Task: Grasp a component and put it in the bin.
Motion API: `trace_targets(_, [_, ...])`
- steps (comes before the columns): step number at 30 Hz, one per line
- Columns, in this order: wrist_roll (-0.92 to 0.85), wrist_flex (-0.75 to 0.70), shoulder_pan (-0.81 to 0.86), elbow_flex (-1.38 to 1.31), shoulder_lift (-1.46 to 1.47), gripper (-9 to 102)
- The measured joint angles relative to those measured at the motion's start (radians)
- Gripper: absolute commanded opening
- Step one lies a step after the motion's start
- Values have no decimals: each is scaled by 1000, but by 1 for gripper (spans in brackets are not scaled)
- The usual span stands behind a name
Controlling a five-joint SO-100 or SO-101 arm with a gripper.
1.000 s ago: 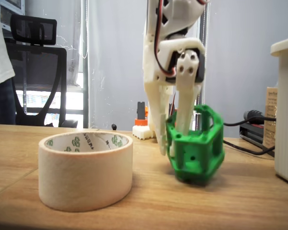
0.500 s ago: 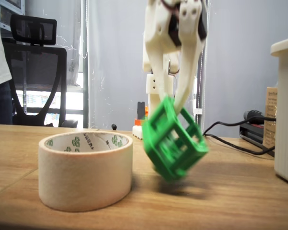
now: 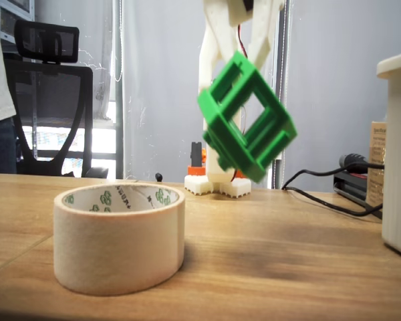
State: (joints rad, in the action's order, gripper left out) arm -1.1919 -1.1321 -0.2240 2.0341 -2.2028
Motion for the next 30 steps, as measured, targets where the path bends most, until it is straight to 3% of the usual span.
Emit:
trace_targets(18, [-9,0,353,0,2,0])
trace_targets(30, [-9,0,390,-158,239,0])
